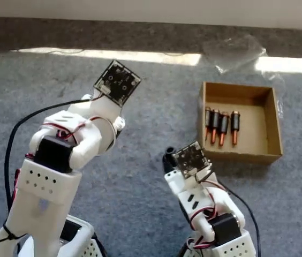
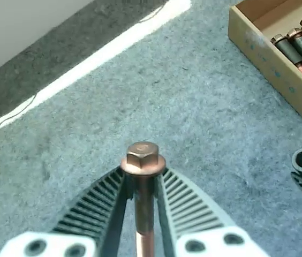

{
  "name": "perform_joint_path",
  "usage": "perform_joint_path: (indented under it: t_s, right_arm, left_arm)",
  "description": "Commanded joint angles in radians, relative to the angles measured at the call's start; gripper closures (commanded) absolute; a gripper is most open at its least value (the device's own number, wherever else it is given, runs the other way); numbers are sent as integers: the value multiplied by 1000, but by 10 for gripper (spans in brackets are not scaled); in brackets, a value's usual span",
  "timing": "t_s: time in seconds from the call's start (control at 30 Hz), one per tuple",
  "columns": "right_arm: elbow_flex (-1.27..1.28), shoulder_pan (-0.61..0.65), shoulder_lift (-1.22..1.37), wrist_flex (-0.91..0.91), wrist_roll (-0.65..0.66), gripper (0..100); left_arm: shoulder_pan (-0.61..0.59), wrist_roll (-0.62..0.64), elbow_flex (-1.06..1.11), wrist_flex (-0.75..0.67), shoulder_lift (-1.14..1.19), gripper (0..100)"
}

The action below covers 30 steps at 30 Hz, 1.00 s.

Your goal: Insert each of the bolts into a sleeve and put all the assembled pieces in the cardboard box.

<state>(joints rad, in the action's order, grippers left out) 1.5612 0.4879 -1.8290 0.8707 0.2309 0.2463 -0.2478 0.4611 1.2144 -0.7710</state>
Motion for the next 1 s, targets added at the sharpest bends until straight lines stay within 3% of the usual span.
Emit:
perform_joint_path:
  t_s: [0.0,0.33,0.5,0.67,0.83,0.97]
  right_arm:
    - [-5,44,-5,-108,0,995]
    - [236,130,-5,-467,0,995]
    - [248,130,-5,-553,0,995]
    - [248,131,-5,-628,-3,995]
    - [248,128,-5,-625,-206,995]
    - [248,130,-5,-591,-249,995]
  left_arm:
    - [-19,-8,48,-78,-97,996]
    - [-56,0,162,-187,-311,996]
    - [-56,89,249,-295,-397,996]
    - [-50,98,300,-393,-423,996]
    - [-33,98,305,-479,-423,996]
    - [44,98,298,-522,-423,996]
